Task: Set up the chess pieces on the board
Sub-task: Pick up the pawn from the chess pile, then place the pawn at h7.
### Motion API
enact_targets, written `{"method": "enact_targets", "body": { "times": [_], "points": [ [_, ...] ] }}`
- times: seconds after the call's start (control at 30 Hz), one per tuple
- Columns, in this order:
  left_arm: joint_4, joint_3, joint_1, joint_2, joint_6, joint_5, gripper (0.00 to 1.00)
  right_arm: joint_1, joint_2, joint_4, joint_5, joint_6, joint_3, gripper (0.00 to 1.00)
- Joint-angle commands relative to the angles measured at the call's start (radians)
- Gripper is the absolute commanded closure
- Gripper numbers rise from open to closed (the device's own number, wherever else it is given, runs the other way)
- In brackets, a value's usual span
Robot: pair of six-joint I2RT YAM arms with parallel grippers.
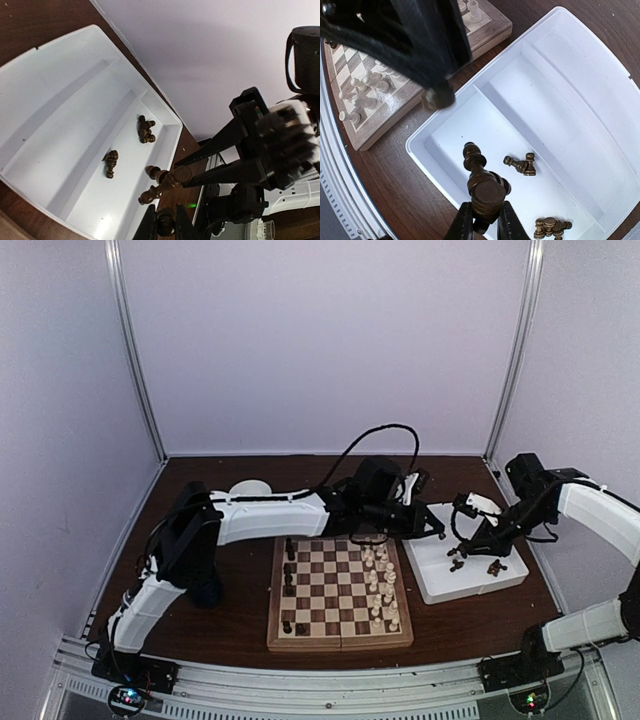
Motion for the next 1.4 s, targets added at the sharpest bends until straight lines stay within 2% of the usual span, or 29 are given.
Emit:
{"method": "enact_targets", "body": {
  "times": [0.0, 0.07, 0.2, 0.33, 0.47, 0.63, 0.77, 1.07, 1.37],
  "points": [
    [0.039, -0.136, 0.041, -0.166, 0.092, -0.035, 1.00, -0.015, 0.005, 0.028, 0.016, 0.026, -0.011, 0.89],
    [0.019, -0.197, 0.049, -0.221, 0.139, -0.042, 1.00, -0.017, 0.009, 0.048, 0.037, 0.040, -0.016, 0.89],
    [-0.146, -0.329, 0.050, -0.364, 0.325, -0.117, 1.00, -0.020, 0.038, 0.081, 0.079, 0.078, -0.019, 0.89],
    [-0.286, -0.486, 0.050, -0.529, 0.525, -0.262, 1.00, -0.021, 0.078, 0.104, 0.100, 0.092, -0.017, 0.89],
    [-0.410, -0.595, 0.051, -0.614, 0.624, -0.432, 1.00, -0.021, 0.096, 0.104, 0.102, 0.103, -0.007, 0.89],
    [-0.483, -0.621, 0.076, -0.587, 0.633, -0.531, 1.00, -0.021, 0.095, 0.109, 0.105, 0.102, -0.015, 0.88],
    [-0.472, -0.624, 0.105, -0.561, 0.642, -0.569, 1.00, -0.021, 0.094, 0.108, 0.109, 0.103, -0.013, 0.88],
    [-0.486, -0.594, 0.183, -0.492, 0.664, -0.535, 1.00, -0.021, 0.089, 0.100, 0.109, 0.103, -0.014, 0.87],
    [-0.529, -0.572, 0.194, -0.459, 0.669, -0.549, 1.00, -0.020, 0.095, 0.112, 0.109, 0.100, -0.018, 0.86]
  ]
}}
